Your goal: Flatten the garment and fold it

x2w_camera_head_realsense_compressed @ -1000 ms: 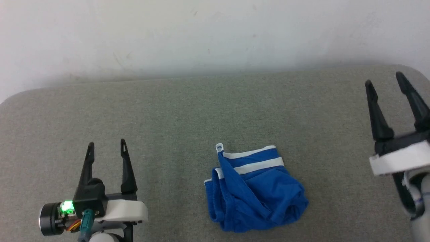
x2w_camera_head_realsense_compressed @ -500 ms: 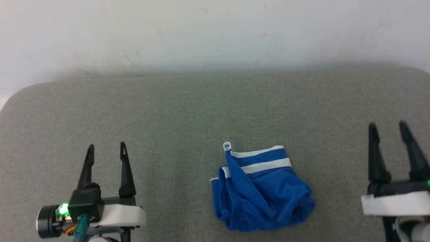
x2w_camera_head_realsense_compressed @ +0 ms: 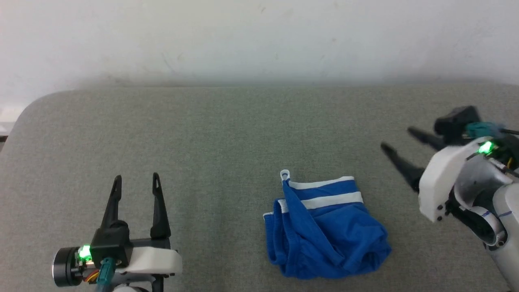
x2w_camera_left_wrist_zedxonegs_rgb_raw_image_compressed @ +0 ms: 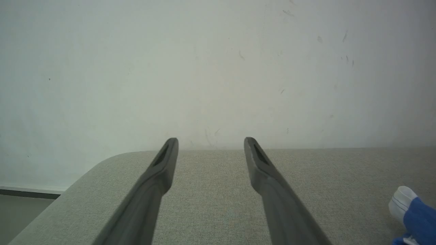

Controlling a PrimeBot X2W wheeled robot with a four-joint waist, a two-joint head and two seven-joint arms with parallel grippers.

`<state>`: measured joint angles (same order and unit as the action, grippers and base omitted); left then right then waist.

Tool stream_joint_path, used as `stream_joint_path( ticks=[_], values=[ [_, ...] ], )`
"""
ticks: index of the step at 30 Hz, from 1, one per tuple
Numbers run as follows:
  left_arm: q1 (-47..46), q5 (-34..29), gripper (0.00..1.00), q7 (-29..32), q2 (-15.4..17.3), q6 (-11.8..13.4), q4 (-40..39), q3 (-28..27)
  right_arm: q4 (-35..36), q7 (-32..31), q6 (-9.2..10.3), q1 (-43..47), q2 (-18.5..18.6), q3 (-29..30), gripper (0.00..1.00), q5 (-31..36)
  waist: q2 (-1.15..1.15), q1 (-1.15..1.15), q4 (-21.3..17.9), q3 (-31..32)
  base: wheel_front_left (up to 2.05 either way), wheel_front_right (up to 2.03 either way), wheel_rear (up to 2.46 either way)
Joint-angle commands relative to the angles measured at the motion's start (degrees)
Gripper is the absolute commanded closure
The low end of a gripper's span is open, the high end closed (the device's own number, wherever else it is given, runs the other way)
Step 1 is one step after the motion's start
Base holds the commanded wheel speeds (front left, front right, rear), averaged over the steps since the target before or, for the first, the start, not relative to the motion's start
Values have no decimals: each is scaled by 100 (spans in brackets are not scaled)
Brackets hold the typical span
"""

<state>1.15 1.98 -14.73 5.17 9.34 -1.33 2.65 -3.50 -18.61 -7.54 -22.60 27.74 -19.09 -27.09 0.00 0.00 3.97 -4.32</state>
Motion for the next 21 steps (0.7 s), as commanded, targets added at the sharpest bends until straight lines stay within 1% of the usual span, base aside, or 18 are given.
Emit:
stream_joint_path(
  ticks=[1,4,6,8,11,16,19,20,21],
  values=[
    [-53,-38,0,-27,-44,-8,10,32,-119,-588,5,-172,229,-384,0,-462,0,0,101,-88,0,0,0],
    [-100,-32,0,-27,-78,0,21,72,-300,-1480,5,-348,583,-1049,0,-1168,0,0,202,-185,0,0,0],
    [-134,-29,0,-27,-97,4,19,98,-464,-1741,5,-454,689,-1354,0,-1473,0,0,262,-271,0,0,0],
    [-181,-28,0,-27,-114,8,26,126,-692,-1911,5,-509,672,-1628,0,-1724,0,0,324,-363,0,0,0],
    [-296,-31,0,-27,-137,15,56,175,-1033,-1929,5,-541,573,-1997,0,-1913,0,0,434,-488,0,0,0],
    [-437,-35,0,-27,-161,40,96,203,-1601,-1713,5,-365,317,-2477,0,-2088,0,0,564,-622,0,0,0],
    [-439,-30,0,-27,-167,75,87,153,-1725,-1672,5,-302,310,-2815,0,-2209,0,0,566,-639,0,0,0],
    [-429,-30,0,-27,-168,84,85,132,-1732,-1564,5,-328,322,-2863,56,-2241,0,0,548,-637,0,0,0],
    [-417,-34,0,-27,-168,94,84,107,-1730,-1454,5,-366,336,-2894,100,-2286,0,0,521,-625,0,0,0]
  ],
)
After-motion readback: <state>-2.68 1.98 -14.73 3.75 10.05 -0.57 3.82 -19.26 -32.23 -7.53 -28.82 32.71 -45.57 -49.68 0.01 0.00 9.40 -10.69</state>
